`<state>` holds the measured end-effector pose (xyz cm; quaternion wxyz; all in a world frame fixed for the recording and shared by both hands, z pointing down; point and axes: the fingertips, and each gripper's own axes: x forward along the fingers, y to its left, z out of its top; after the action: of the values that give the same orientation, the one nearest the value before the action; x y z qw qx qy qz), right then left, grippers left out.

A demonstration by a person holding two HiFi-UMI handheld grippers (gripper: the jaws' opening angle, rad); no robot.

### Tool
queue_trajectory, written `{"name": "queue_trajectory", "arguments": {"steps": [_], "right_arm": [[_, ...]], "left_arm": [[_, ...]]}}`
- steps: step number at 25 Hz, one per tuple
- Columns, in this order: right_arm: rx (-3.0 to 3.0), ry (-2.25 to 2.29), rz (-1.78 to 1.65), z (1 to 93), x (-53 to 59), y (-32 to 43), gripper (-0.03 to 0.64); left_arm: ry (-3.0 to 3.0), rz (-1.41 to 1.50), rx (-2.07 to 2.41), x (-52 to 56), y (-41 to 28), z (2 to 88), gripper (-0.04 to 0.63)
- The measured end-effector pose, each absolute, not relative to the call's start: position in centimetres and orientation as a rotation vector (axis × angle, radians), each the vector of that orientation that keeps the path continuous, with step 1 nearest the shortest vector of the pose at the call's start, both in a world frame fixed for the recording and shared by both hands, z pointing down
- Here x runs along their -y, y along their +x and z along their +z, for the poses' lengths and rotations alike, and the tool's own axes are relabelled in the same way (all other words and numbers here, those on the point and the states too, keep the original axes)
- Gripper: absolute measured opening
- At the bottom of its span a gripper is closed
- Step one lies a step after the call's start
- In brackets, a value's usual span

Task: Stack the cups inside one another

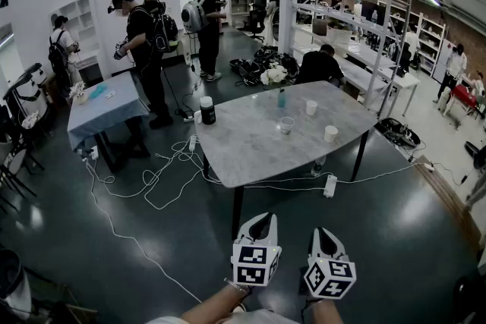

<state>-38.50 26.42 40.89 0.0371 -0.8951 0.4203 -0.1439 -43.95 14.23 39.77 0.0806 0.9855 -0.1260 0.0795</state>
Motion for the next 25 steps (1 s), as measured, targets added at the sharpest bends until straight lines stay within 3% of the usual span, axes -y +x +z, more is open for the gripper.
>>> {"name": "queue_trajectory", "arguments": {"steps": [25], "right_arm": [[-1.181, -2.772, -0.493, 43.0, -21.8, -39.2, 0.008]], "left_arm": [[2.966, 0.304, 0.277, -8.1, -45.7, 42.1, -0.006]]}}
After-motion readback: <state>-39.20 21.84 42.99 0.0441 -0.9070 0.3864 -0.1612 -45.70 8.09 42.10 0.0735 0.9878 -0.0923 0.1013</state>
